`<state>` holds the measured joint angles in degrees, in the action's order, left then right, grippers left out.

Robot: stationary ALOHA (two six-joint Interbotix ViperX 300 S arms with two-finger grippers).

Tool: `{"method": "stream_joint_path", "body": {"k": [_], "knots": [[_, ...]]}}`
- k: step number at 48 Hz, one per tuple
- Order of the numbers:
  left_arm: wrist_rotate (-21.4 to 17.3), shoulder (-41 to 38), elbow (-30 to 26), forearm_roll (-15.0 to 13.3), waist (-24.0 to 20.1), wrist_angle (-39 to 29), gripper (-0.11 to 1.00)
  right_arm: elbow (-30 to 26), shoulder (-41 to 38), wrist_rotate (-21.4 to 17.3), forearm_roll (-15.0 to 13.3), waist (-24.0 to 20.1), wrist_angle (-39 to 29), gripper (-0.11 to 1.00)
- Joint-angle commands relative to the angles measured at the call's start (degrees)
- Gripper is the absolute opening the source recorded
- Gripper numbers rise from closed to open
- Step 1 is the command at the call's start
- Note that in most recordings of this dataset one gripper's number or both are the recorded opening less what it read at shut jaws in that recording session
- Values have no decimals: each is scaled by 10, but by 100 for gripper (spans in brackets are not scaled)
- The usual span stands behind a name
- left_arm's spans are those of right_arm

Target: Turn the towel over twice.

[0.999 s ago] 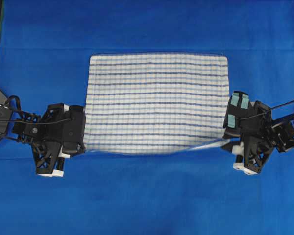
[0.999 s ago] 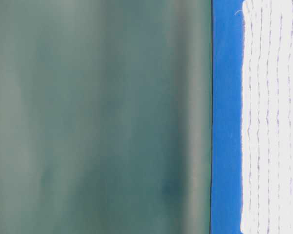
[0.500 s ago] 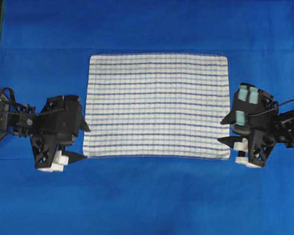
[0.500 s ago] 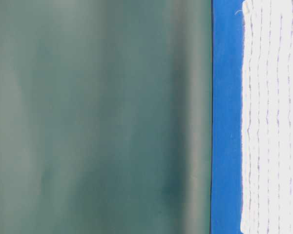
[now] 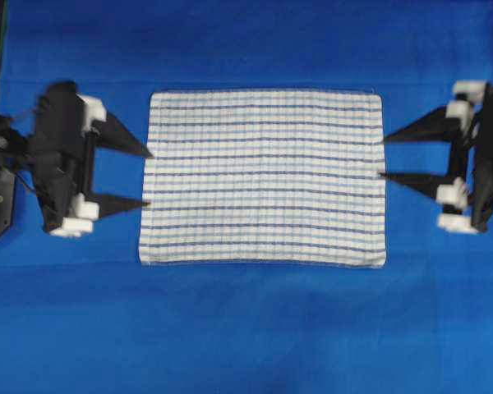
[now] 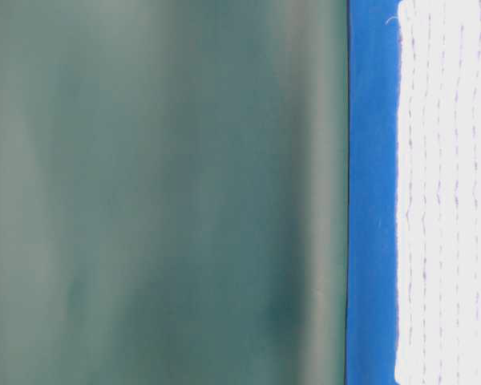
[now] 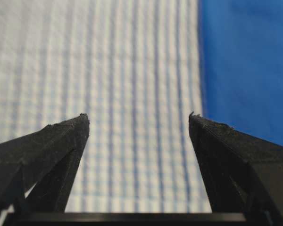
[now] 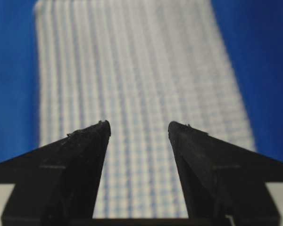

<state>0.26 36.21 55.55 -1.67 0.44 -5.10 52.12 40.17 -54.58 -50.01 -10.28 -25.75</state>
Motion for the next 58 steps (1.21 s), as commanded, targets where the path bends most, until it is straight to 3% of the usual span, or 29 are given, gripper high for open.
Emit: {"method": "stream_joint_path", "body": {"k": [1, 9, 35, 47, 58], "knots": [[-16, 33, -11, 2, -17, 15, 79, -4, 36, 0, -20, 15, 3, 59], [-40, 85, 7, 2, -45, 41, 78, 3, 72, 0, -34, 29, 4, 58], [-44, 127, 25, 2, -55, 47, 78, 11, 86, -1, -37, 54, 18, 58], [-48, 214, 47, 3, -76, -2, 78, 34, 171, 4, -44, 63, -27, 57], [-37, 321, 127, 1, -92, -5, 78, 112, 288, -4, -40, 63, -42, 56]]}}
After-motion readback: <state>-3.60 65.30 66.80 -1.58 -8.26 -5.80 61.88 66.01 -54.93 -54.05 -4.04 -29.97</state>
